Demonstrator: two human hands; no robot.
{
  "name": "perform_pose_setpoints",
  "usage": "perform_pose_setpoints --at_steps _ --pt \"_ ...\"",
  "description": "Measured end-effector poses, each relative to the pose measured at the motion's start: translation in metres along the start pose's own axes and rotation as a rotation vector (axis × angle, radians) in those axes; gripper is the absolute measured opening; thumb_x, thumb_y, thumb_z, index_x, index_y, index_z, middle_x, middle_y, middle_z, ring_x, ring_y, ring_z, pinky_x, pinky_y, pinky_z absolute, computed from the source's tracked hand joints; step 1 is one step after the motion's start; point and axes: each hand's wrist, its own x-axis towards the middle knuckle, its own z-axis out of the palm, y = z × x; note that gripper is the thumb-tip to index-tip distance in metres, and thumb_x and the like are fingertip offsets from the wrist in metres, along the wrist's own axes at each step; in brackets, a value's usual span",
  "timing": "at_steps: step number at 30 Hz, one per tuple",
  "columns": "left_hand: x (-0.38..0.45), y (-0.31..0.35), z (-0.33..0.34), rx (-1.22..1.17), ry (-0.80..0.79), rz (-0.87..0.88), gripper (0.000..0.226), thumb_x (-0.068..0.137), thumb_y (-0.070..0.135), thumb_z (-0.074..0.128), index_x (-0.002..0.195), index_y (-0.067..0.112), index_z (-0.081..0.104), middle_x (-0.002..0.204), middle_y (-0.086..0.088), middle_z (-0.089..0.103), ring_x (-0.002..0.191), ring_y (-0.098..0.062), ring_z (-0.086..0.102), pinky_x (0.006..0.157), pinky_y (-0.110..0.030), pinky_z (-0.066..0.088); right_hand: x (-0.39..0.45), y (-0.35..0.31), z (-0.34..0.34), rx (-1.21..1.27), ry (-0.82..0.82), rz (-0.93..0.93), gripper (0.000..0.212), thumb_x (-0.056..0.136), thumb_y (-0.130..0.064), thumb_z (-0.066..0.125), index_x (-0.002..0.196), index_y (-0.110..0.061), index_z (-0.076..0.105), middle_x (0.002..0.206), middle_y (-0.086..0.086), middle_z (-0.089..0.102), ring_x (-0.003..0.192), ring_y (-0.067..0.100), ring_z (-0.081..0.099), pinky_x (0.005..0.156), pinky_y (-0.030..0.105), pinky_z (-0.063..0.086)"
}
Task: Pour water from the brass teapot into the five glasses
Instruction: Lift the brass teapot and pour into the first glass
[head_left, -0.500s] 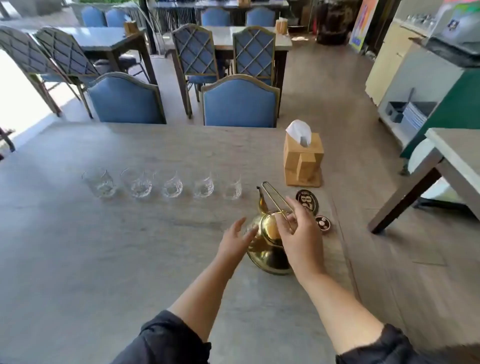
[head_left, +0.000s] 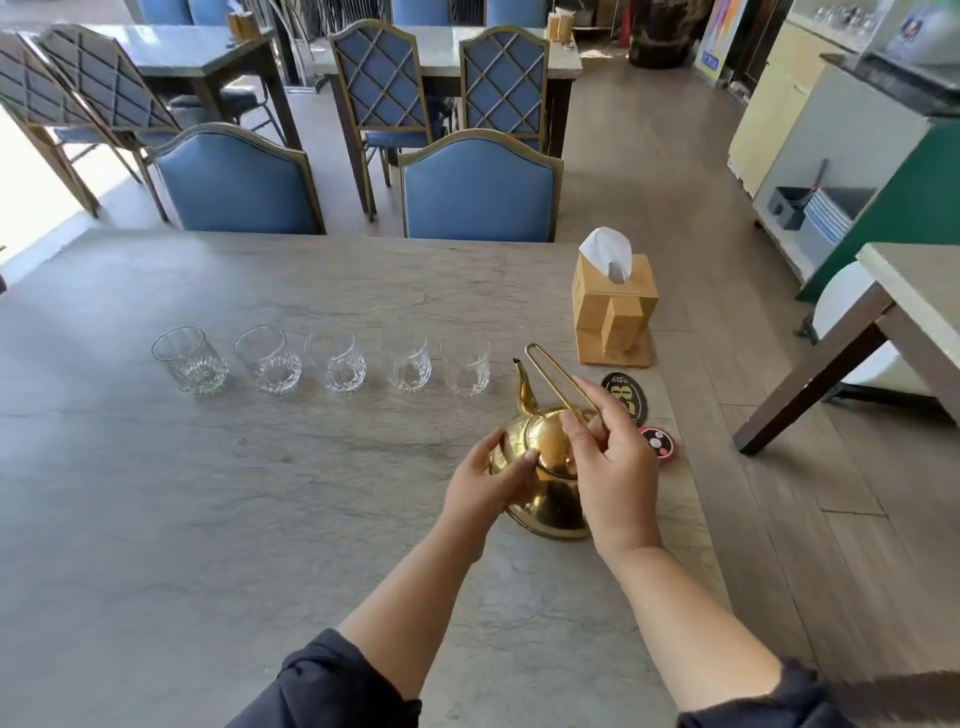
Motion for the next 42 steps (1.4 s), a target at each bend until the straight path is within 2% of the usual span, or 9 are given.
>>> perform_pose_setpoints --at_steps 4,8,16,20,25,28,31,35,42 --pt "0.002 0.024 -0.014 -0.009 0.021 0.044 0.090 0.055 0.063 0.084 0.137 0.042 0.052 0.142 -0.005 0.056 0.114 -0.022 0.067 0.095 -0.043 0.057 0.024 -0.021 0.008 0.024 -0.049 -0.009 0.039 0.093 -0.024 0.063 0.131 -0.022 0.060 0.061 -0.011 0.045 0.059 0.010 0.052 0.063 0.021 0.052" --pt "0.007 0.049 -0.030 0.028 -0.021 0.054 0.078 0.073 0.054 0.081 0.142 0.038 0.050 0.132 -0.009 0.064 0.103 -0.020 0.072 0.075 -0.034 0.061 0.050 -0.041 0.018 -0.010 -0.071 -0.026 0.040 0.093 -0.028 0.062 0.132 -0.020 0.061 0.059 -0.013 0.046 0.058 -0.002 0.054 0.055 0.004 0.043" --pt "0.010 0.063 -0.049 0.028 -0.080 -0.042 0.070 0.080 0.051 0.076 0.142 0.032 0.050 0.109 -0.006 0.068 0.096 -0.025 0.074 0.082 -0.044 0.063 0.078 -0.060 0.043 -0.110 -0.178 -0.097 0.034 0.094 -0.022 0.062 0.128 -0.024 0.064 0.068 -0.024 0.054 0.052 -0.004 0.051 0.046 0.004 0.040" --pt "0.010 0.058 -0.051 0.049 -0.114 -0.082 0.072 0.080 0.054 0.073 0.143 0.028 0.048 0.109 -0.010 0.070 0.098 -0.027 0.074 0.088 -0.047 0.061 0.084 -0.058 0.050 -0.162 -0.208 -0.067 0.025 0.094 -0.021 0.062 0.117 -0.022 0.072 0.050 -0.024 0.040 0.044 -0.004 0.049 0.039 0.006 0.034" --pt "0.011 0.055 -0.050 0.046 -0.134 -0.107 0.073 0.083 0.057 0.070 0.144 0.024 0.048 0.111 -0.013 0.069 0.100 -0.029 0.073 0.080 -0.044 0.063 0.093 -0.061 0.058 -0.246 -0.280 -0.051 0.022 0.094 -0.025 0.061 0.113 -0.027 0.074 0.052 -0.020 0.051 0.037 0.001 0.046 0.036 0.007 0.032" --pt "0.012 0.055 -0.052 0.030 -0.145 -0.111 0.071 0.084 0.058 0.067 0.143 0.022 0.049 0.099 -0.011 0.071 0.090 -0.025 0.074 0.081 -0.045 0.063 0.101 -0.068 0.064 -0.318 -0.329 -0.052 0.023 0.095 -0.026 0.060 0.114 -0.028 0.073 0.085 -0.007 0.074 0.044 0.001 0.048 0.042 0.004 0.031" --pt "0.013 0.055 -0.053 0.025 -0.158 -0.115 0.070 0.085 0.058 0.066 0.142 0.022 0.050 0.093 -0.011 0.071 0.087 -0.026 0.074 0.084 -0.048 0.062 0.107 -0.072 0.069 -0.333 -0.349 -0.048 0.023 0.095 -0.025 0.060 0.115 -0.025 0.072 0.122 -0.001 0.069 0.085 0.010 0.067 0.062 0.010 0.041" --pt "0.011 0.058 -0.054 0.025 -0.173 -0.122 0.065 0.088 0.057 0.064 0.143 0.024 0.052 0.095 -0.012 0.071 0.086 -0.028 0.073 0.082 -0.045 0.063 0.113 -0.076 0.074 -0.363 -0.365 -0.026 0.023 0.096 -0.025 0.059 0.115 -0.024 0.072 0.127 0.000 0.066 0.108 0.017 0.064 0.073 0.016 0.042" --pt "0.012 0.060 -0.054 -0.007 -0.206 -0.137 0.059 0.088 0.056 0.063 0.138 0.025 0.057 0.100 -0.015 0.071 0.092 -0.031 0.072 0.085 -0.046 0.062 0.125 -0.077 0.078 -0.432 -0.399 -0.032 0.022 0.096 -0.025 0.059 0.113 -0.024 0.074 0.121 0.001 0.070 0.086 0.009 0.058 0.055 0.011 0.034"
